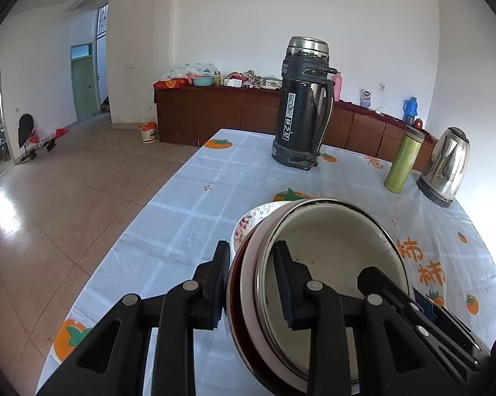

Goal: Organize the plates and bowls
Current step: 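Carry the bowl stack with both grippers over the white plate stack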

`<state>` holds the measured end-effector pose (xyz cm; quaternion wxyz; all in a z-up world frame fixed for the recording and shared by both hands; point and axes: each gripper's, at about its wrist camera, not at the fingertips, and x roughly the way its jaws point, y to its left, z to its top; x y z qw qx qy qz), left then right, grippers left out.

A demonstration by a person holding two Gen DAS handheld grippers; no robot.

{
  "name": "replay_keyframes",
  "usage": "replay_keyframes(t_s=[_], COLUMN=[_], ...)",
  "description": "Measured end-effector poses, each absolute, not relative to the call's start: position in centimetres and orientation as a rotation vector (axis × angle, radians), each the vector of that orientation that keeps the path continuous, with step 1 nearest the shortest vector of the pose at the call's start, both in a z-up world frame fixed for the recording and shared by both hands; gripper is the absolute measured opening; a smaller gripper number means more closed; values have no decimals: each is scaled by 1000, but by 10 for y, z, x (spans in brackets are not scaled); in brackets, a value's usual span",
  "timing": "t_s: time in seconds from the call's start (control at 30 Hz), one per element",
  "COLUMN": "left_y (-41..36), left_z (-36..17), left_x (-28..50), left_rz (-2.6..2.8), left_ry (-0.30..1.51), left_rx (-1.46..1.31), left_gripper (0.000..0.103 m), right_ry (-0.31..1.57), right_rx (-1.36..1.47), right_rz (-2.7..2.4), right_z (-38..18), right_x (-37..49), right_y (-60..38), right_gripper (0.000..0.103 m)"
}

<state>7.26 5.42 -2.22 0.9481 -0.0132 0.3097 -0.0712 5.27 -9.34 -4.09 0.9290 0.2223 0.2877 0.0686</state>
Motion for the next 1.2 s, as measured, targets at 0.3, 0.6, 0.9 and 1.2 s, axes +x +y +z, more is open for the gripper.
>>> replay_keyframes(t_s=[0.3,0.6,0.9,1.2], left_y=[42,29,16,9], left_z=[-24,-28,-39,-60], left_x=[82,98,132,167], left_rz=[-165,-191,-222,-231], left_ry=[635,654,677,708], left_rx=[-26,-45,-84,-100], left_gripper=[30,30,30,31], right_ry=[585,587,588,621], right_rx=[462,455,433,421], right_rz=[124,95,57,35], right_z=[-41,-43,-48,-68], right_x=[62,69,98,132], right_y=[-107,-119,-131,-139], right_gripper=[32,32,32,32])
